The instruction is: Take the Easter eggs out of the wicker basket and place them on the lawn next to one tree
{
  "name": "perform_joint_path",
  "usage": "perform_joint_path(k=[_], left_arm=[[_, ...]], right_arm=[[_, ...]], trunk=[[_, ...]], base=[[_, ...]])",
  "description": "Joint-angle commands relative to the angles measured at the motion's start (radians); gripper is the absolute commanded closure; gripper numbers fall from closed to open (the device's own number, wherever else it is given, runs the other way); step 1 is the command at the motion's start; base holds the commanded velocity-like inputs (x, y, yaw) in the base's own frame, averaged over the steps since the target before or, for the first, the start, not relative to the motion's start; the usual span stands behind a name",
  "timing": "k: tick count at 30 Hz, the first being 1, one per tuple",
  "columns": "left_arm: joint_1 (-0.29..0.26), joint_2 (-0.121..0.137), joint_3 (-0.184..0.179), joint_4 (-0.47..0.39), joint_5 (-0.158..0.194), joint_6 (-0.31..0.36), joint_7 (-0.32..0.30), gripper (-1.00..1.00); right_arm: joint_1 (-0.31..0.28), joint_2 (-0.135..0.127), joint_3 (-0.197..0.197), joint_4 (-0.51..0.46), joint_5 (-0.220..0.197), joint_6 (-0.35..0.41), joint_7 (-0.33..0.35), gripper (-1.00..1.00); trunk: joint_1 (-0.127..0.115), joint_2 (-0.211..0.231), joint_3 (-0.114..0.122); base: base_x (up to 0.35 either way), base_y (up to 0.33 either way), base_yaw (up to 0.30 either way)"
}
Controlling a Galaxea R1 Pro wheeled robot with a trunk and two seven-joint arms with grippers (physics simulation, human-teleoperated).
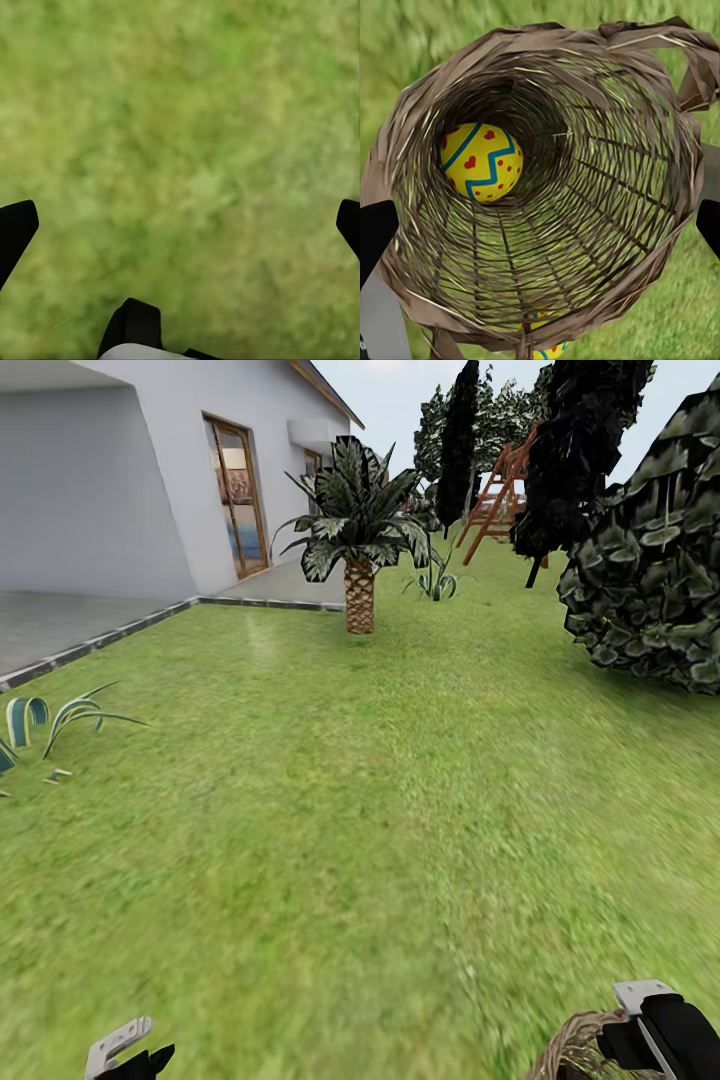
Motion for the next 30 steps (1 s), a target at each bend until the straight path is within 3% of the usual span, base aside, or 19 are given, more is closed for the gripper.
perform_joint_path(k=[1, 30], left_arm=[[0.000, 0.000, 0.003, -0.001, 0.006, 0.008, -0.003, -1.00], [0.000, -0.002, 0.002, -0.001, 0.006, 0.008, -0.003, -1.00]], right_arm=[[0.000, -0.001, -0.001, -0.001, 0.011, 0.004, 0.010, -1.00], [0.000, -0.003, -0.002, -0.001, 0.011, 0.004, 0.009, -1.00]], trunk=[[0.004, -0.008, -0.004], [0.115, -0.211, -0.095]], base=[[0.000, 0.000, 0.000], [0.000, 0.000, 0.000]])
